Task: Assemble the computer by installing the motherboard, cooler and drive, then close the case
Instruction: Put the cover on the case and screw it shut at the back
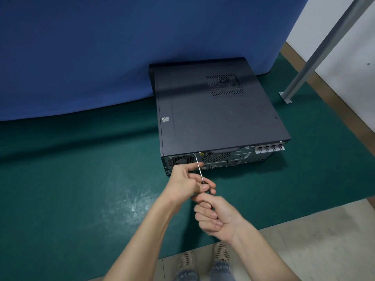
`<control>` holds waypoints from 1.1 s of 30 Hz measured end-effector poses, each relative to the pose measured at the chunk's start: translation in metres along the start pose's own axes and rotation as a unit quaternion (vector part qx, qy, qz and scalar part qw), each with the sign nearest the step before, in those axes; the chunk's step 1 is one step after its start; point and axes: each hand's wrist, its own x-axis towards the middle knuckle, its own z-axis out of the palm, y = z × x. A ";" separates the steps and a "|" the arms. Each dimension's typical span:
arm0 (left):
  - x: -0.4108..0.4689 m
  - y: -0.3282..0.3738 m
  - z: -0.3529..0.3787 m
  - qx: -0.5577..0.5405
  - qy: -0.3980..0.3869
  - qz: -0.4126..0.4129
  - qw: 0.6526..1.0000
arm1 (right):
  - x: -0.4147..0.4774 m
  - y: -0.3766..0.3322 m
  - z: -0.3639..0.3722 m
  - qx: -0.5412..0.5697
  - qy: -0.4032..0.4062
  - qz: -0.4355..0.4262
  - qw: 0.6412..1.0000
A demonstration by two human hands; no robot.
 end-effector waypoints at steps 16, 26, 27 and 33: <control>0.008 0.000 0.012 0.210 0.120 0.026 0.970 | 0.013 0.021 0.012 -0.311 0.244 -0.125 0.910; 0.007 -0.030 -0.064 0.242 0.187 -0.010 0.952 | 0.009 0.008 -0.023 -0.271 0.139 -0.096 0.948; 0.007 -0.042 -0.074 0.292 0.232 -0.032 0.927 | 0.013 0.012 -0.031 -0.305 0.174 -0.107 0.930; 0.012 -0.101 -0.072 0.308 0.246 -0.056 0.918 | 0.038 0.041 -0.069 -0.528 0.312 -0.094 0.785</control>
